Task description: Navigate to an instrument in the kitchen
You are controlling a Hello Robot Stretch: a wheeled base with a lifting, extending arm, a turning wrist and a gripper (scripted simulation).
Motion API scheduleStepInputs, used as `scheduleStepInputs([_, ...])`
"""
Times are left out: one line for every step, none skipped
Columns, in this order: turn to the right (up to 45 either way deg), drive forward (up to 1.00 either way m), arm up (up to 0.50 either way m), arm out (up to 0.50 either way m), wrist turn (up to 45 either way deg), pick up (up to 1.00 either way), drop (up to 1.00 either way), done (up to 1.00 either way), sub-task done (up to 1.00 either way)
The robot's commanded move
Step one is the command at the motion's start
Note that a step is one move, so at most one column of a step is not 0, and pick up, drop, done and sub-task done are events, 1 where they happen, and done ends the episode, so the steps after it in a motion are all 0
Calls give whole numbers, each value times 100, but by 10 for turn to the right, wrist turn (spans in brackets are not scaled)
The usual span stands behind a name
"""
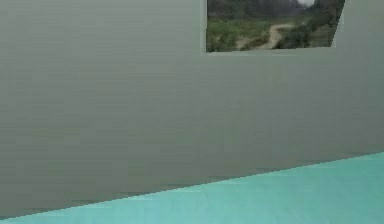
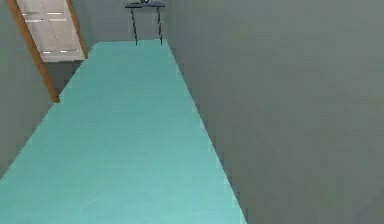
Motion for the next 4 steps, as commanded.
scheduleStepInputs([450, 0, 0, 0, 0, 0, 0, 0, 0])
scheduleStepInputs([210, 0, 0, 0, 0, 0, 0, 0, 0])
scheduleStepInputs([0, 100, 0, 0, 0, 0, 0, 0, 0])
scheduleStepInputs([30, 0, 0, 0, 0, 0, 0, 0, 0])
